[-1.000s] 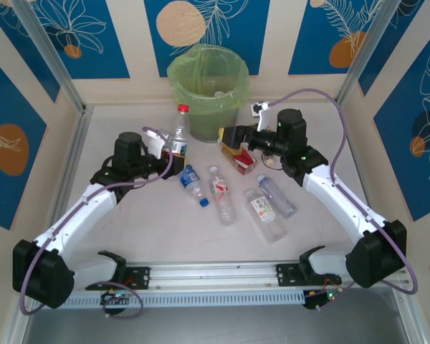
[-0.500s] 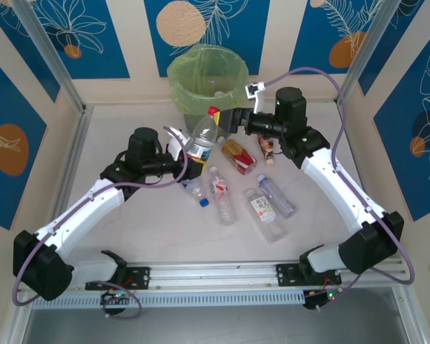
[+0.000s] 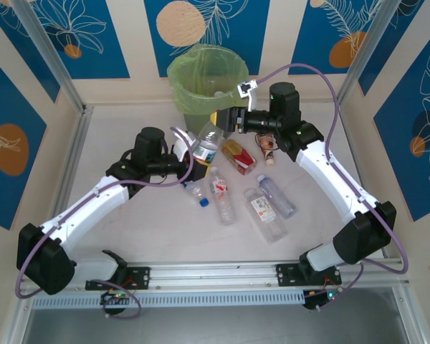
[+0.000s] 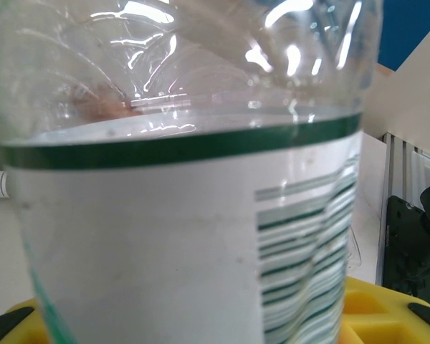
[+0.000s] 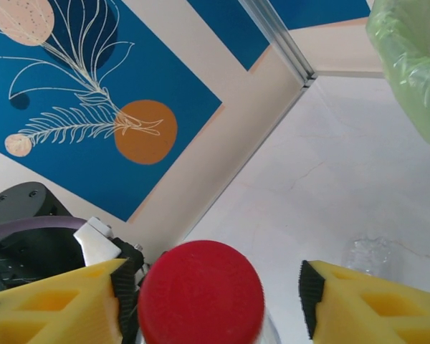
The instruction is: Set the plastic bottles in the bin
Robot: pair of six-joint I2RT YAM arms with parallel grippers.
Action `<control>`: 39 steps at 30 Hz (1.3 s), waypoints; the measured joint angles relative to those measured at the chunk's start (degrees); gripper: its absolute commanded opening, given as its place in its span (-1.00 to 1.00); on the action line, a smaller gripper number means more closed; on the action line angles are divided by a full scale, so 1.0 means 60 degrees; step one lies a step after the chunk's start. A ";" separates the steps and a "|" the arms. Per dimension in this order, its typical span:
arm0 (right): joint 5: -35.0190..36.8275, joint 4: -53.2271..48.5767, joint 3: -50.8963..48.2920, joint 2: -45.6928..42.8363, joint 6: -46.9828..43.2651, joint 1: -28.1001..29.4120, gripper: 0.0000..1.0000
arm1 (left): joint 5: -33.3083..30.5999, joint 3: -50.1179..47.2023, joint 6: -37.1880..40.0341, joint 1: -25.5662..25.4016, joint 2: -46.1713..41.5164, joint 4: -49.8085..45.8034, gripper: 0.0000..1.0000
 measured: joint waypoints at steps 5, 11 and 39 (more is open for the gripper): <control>-0.0178 -0.0011 0.0004 0.0004 -0.0080 0.0000 -0.11 | 0.0025 0.0040 0.0138 -0.0058 0.0138 -0.0135 -0.05; -0.0175 -0.0087 0.0069 0.0106 -0.0240 -0.0040 -0.58 | 0.0058 0.0127 0.0186 -0.0066 0.0182 -0.0211 -0.05; 0.0248 -0.0368 -0.0029 -0.0091 -0.0466 -0.0787 -1.00 | -0.0761 -0.1122 0.0302 0.0015 -0.0608 0.0834 0.99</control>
